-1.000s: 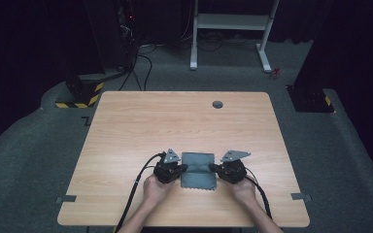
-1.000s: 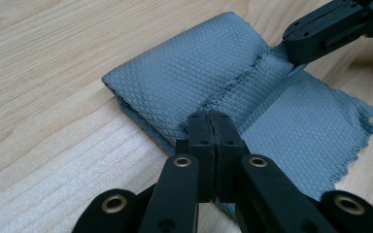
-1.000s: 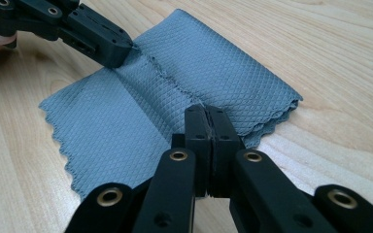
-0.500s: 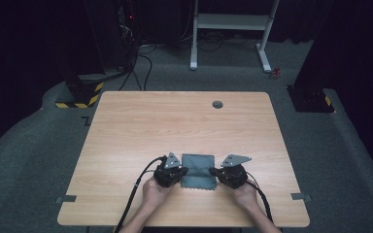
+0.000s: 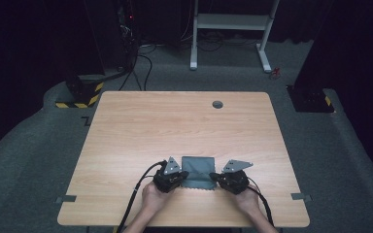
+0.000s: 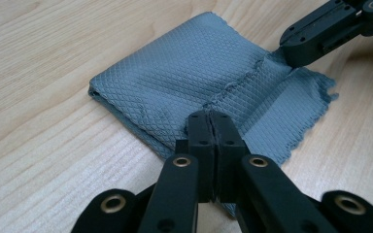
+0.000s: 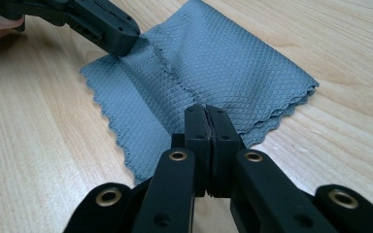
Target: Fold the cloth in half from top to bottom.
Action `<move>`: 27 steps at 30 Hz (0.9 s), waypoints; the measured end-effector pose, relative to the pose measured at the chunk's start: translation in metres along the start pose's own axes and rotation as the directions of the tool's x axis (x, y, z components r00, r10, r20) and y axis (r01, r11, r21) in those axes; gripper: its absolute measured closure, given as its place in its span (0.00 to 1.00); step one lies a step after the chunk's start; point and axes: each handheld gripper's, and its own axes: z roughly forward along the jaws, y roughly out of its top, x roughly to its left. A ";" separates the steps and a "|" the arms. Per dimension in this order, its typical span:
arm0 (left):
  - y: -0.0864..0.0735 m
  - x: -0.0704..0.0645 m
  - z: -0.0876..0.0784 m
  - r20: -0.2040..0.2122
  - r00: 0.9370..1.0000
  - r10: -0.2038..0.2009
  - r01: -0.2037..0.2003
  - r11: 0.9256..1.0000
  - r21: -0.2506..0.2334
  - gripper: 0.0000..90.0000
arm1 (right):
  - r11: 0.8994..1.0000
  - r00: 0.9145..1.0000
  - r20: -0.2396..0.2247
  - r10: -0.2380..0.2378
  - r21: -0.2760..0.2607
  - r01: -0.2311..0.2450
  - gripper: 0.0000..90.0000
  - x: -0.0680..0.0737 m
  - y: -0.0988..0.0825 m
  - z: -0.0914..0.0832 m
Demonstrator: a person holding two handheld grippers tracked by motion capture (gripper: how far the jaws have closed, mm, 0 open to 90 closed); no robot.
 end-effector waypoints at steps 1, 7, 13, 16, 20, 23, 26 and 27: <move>0.000 0.000 -0.001 -0.004 1.000 0.010 -0.010 1.000 0.001 0.98 | 1.000 1.000 0.000 -0.002 -0.002 0.002 0.99 0.001 -0.001 0.000; -0.005 -0.003 -0.001 0.004 1.000 0.002 -0.002 1.000 0.007 0.98 | 1.000 1.000 -0.001 -0.012 0.000 0.012 0.98 0.005 -0.005 0.001; -0.009 -0.004 -0.003 0.008 1.000 0.000 0.000 1.000 0.002 0.94 | 1.000 1.000 -0.026 0.008 0.001 -0.008 0.92 0.005 -0.006 -0.002; -0.011 -0.003 -0.007 0.015 1.000 -0.003 0.003 1.000 0.000 0.94 | 1.000 0.999 -0.036 0.005 -0.006 -0.006 0.90 0.006 -0.008 -0.006; -0.013 -0.005 -0.012 0.026 1.000 0.004 -0.004 1.000 0.000 0.92 | 1.000 0.999 -0.049 0.012 -0.018 -0.013 0.89 0.008 -0.011 -0.014; -0.014 -0.008 -0.016 0.041 0.999 0.015 -0.016 1.000 0.003 0.90 | 0.999 0.998 -0.066 0.017 -0.033 -0.019 0.87 0.009 -0.012 -0.019; -0.018 -0.014 -0.021 0.047 0.999 0.017 -0.016 1.000 -0.011 0.86 | 0.999 0.997 -0.081 0.007 -0.046 -0.011 0.88 0.011 -0.012 -0.024; -0.019 -0.015 -0.024 0.046 0.999 0.013 -0.012 1.000 -0.019 0.86 | 0.999 0.997 -0.080 0.006 -0.051 -0.010 0.88 0.012 -0.012 -0.025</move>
